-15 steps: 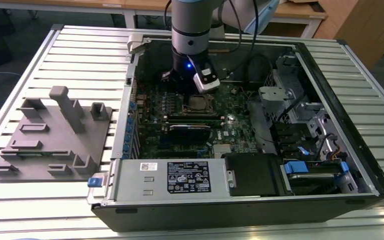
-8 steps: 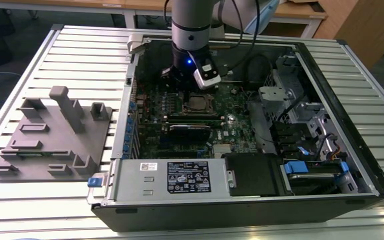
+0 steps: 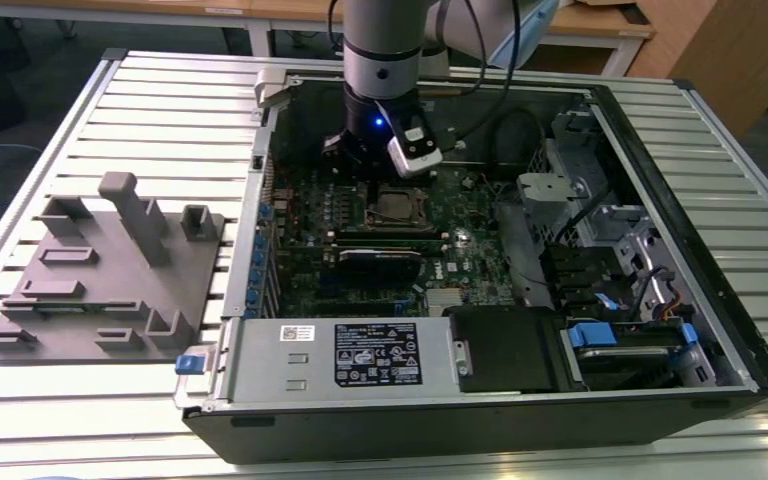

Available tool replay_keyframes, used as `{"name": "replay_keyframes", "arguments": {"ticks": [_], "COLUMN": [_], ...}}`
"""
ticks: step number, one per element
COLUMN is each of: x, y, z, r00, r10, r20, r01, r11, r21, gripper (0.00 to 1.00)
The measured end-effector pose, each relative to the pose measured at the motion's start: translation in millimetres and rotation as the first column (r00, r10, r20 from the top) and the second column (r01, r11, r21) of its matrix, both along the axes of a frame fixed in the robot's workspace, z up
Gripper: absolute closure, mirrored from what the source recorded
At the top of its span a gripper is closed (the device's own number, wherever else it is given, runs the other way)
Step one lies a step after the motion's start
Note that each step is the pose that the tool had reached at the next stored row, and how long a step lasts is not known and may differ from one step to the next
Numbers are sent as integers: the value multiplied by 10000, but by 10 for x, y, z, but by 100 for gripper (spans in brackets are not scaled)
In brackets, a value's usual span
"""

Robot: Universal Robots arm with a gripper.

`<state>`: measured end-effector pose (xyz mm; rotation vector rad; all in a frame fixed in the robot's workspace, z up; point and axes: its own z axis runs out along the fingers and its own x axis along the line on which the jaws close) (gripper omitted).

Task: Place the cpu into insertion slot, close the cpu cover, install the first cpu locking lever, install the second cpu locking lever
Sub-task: 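Close the cpu cover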

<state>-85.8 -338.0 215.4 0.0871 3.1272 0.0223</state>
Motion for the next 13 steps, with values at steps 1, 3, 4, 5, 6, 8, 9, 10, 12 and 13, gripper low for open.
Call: {"name": "replay_keyframes", "arguments": {"ticks": [1, 3, 4, 5, 6, 8, 9, 10, 12, 13], "x": [0, 5, 12, 19, 29, 49, 61, 74, 102, 115], "y": [0, 0, 0, 1, 2, 3, 4, 6, 8, 10], "z": [0, 1, 1, 1, 0, 0, 0, 0, 0, 0], "r00": [10000, 10000, 10000, 10000, 10000, 10000, 10000, 10000, 10000, 10000], "r10": [0, 1, 1, 0, 0, 1, 0, 0, 0, 0], "r20": [0, -2, -2, -2, 0, 0, 0, 0, 0, 0], "r01": [0, -1, -1, 0, 0, -1, 0, 0, 0, 0], "r11": [10000, 10000, 10000, 10000, 10000, 10000, 10000, 10000, 10000, 10000], "r21": [0, -2, -2, -1, 0, -1, 0, 0, 0, 0], "gripper": [89, 89, 89, 89, 89, 89, 89, 89, 89, 89]}}
